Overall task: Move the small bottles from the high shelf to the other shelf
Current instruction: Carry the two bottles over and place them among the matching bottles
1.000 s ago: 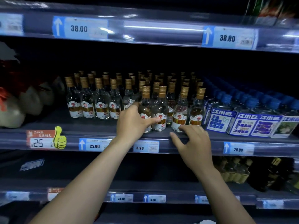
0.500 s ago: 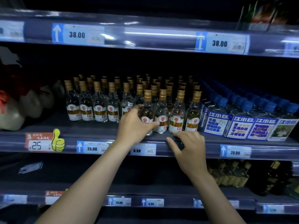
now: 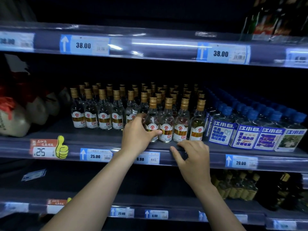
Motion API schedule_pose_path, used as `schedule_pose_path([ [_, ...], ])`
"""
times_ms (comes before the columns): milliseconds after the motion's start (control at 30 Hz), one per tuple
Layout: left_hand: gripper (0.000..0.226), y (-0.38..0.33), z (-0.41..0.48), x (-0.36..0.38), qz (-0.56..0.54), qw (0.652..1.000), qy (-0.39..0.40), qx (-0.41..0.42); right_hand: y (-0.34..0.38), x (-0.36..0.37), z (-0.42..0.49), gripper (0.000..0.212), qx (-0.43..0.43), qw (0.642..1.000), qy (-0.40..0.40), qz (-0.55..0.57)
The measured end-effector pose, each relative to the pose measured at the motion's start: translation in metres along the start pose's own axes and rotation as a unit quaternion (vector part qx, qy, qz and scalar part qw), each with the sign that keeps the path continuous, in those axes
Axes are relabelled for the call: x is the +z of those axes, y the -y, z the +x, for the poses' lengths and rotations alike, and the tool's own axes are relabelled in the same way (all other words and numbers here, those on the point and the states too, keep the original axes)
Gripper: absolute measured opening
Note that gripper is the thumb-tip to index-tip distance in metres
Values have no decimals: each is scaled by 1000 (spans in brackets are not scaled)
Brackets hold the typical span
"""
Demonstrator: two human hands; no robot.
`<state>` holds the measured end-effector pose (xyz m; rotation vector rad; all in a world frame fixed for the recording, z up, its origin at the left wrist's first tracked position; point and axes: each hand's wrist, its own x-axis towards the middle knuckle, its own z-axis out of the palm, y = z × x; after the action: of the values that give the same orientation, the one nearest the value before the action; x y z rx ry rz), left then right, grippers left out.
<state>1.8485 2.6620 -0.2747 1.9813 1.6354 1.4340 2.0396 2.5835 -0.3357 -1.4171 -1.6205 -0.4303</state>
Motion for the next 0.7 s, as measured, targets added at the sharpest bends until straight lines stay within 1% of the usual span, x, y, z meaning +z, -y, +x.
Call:
schedule_pose_path([
  [267,80,-3,-5,-5,1,1000,7,6,0,0,0,20,1,1000,4,-1],
  [400,99,-4,-8,-10,26,999,36,-1,1,-1,0,21,-1,1000,4,4],
  [433,101,-4,-12,-13,35,999,38,0,1,-2,1,22,0,1000,5,6],
  [500,93,-1,-26,-21,43,998,41,13,1,-3,1,23,1,1000,13,9],
  [600,69,9,-54,-33,42,997,44,49,-1,-7,1,25,-11,1000,18,16],
  [667,51,15,-76,-41,52,994,25,89,2,-7,-5,26,-44,999,1,22],
  [700,42,17,-87,-44,52,993,3,108,6,-7,-10,25,-63,997,-13,33],
])
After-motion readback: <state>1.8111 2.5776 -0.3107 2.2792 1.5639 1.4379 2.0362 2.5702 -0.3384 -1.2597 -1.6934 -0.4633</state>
